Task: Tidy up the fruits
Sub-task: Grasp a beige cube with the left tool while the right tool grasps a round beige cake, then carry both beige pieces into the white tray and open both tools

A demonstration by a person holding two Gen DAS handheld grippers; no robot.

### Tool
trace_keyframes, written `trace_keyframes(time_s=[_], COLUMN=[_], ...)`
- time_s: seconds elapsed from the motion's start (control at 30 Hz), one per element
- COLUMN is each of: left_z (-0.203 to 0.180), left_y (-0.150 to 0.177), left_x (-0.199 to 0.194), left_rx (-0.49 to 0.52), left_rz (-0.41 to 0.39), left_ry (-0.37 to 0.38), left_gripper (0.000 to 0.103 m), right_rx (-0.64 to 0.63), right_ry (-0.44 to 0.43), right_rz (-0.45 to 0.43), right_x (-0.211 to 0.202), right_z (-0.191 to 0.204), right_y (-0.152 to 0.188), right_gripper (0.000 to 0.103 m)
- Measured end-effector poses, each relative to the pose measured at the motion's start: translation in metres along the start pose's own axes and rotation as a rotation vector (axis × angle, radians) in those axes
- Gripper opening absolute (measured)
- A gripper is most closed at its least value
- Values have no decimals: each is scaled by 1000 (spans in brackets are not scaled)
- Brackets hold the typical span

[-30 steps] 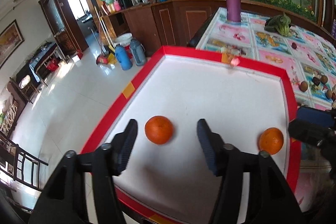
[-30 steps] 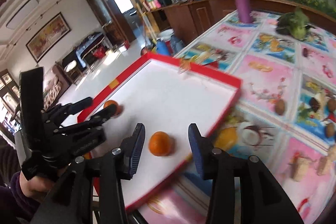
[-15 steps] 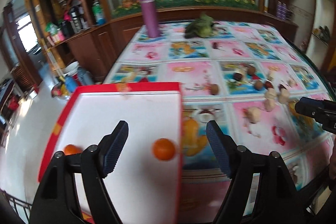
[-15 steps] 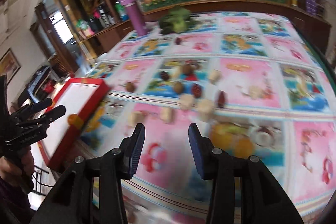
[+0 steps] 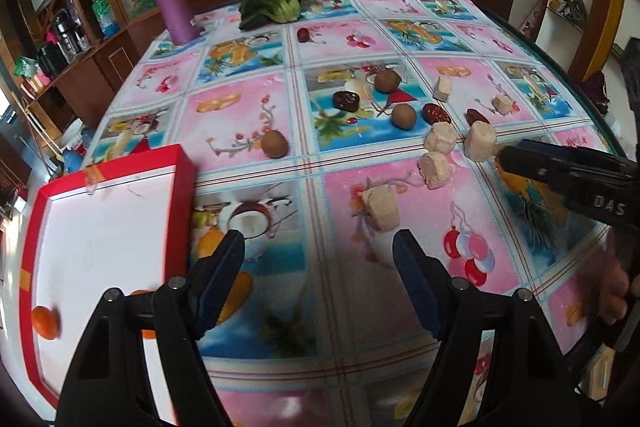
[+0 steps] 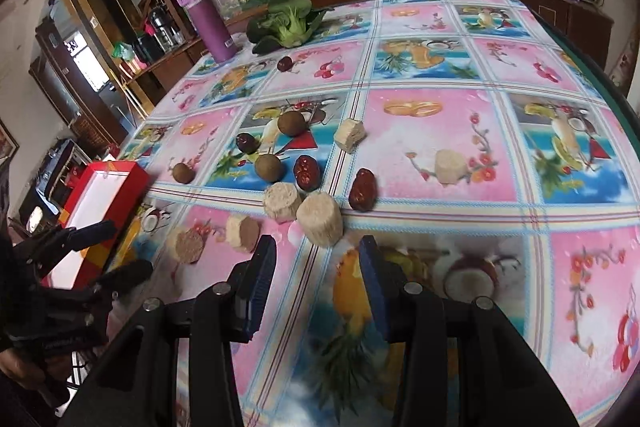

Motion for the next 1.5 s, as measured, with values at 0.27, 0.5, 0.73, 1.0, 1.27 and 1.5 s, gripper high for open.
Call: trace_keyframes(time_s=[0.27, 0.5, 0.73, 1.0, 1.27, 1.5], left_z=[-20, -26, -23, 10, 108, 173], left_y=[-6, -13, -12, -7, 26, 78], left_x=[20, 35, 32, -3, -44, -47], left_rx=[-8, -34, -45, -111, -269, -337], left_rz=[63, 84, 69, -9, -101, -64], left_ry=[75, 101, 142, 144, -11, -171], left_gripper=[76, 48, 18, 18, 18, 18], right_rx=[-15, -42, -31, -76, -232, -344], right_ry=[33, 44, 32, -53, -267, -431], right_rz=[18, 5, -4, -86, 5, 125], right_x=[16, 21, 18, -1, 30, 58], right_z=[-2, 0, 0, 41, 151, 234], right_y=[-6, -8, -9, -7, 3, 29], right_gripper=[42, 26, 26, 26, 25, 25])
Point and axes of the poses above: each gripper's, at about its wrist camera, not at the fingertips, and x roughly the way its jaws point, z to its left, y to its underside, the point moved 5 cm from there along x, roughly the way its jaws point, and after that the axes turned 11 degrees about -y, right-handed, at the moved point
